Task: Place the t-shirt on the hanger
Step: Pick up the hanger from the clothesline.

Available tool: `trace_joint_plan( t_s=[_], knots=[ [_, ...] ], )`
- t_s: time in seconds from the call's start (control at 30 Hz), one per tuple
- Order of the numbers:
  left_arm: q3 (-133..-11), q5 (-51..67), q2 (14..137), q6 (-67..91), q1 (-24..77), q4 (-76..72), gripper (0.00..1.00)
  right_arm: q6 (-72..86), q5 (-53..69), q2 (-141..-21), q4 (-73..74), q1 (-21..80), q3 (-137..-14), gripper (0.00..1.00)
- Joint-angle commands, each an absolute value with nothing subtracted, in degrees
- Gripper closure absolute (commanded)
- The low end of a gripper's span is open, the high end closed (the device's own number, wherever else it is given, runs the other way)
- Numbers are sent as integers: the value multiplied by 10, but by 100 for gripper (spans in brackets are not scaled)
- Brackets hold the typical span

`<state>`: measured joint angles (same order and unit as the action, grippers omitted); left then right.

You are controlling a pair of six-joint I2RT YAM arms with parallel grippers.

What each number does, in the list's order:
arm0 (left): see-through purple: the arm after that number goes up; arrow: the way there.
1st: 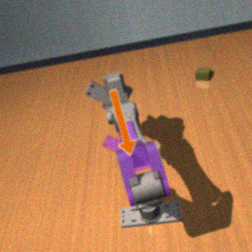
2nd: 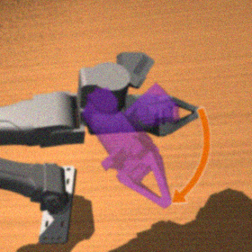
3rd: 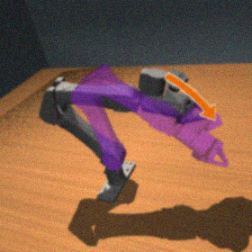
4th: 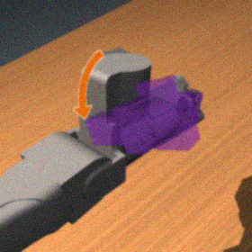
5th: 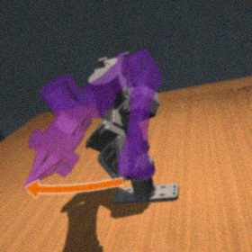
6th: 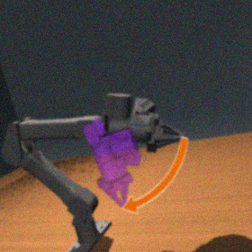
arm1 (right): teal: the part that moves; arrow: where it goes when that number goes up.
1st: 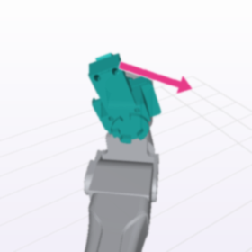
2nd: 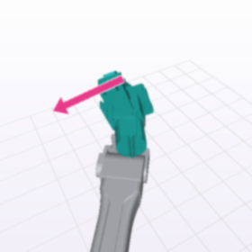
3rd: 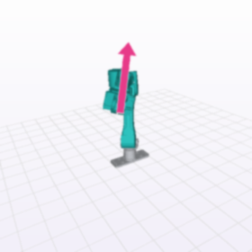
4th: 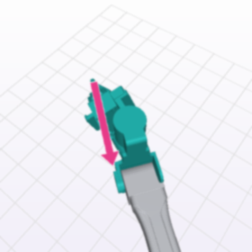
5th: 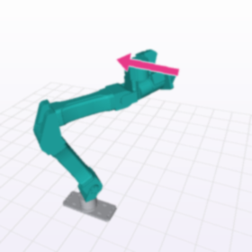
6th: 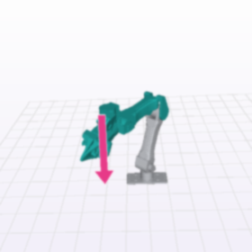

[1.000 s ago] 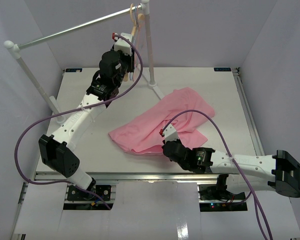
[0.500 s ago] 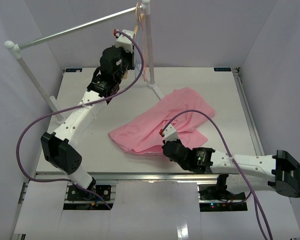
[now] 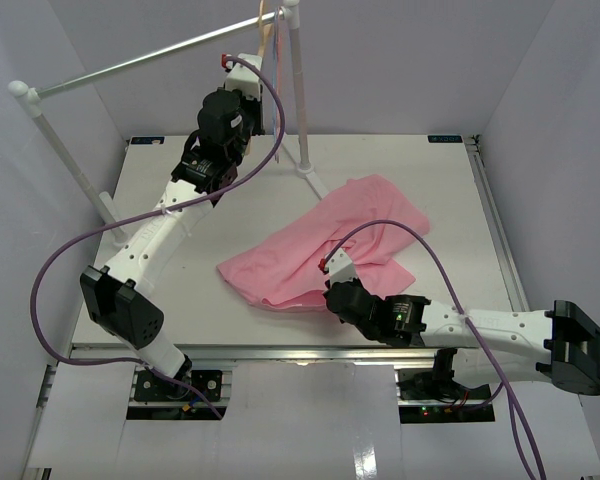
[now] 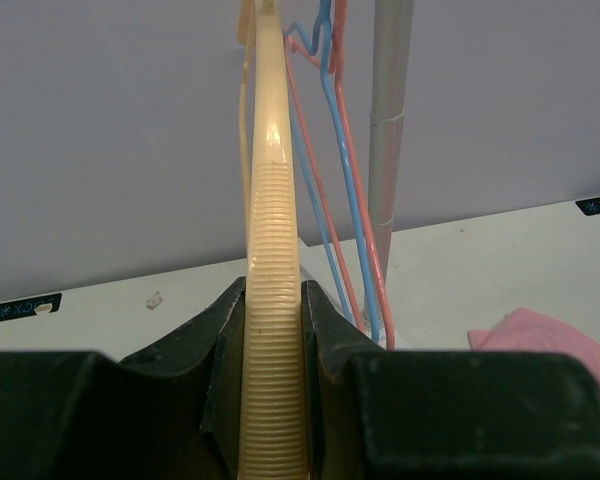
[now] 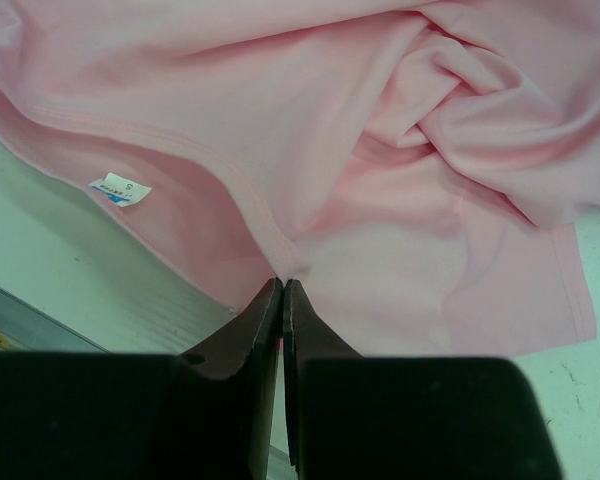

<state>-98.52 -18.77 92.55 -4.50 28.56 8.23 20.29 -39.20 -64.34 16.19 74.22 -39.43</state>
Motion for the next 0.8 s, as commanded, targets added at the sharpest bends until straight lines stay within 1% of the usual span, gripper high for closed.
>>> trace_joint_plan(
  t_s=[0.0,0.23,0.53,0.77],
  knots=[
    [-1005,-206,888,-35,284,73,100,194,-400,-631,143,741,-387,92],
    [-971,-191,853,-47,284,41,100,192,-401,-641,144,741,-390,92],
    [-970,-199,839,-41,284,70,100,191,-402,-643,143,741,-391,92],
    [-886,-184,769,23,284,124,100,192,-395,-638,142,742,-391,92]
  ],
)
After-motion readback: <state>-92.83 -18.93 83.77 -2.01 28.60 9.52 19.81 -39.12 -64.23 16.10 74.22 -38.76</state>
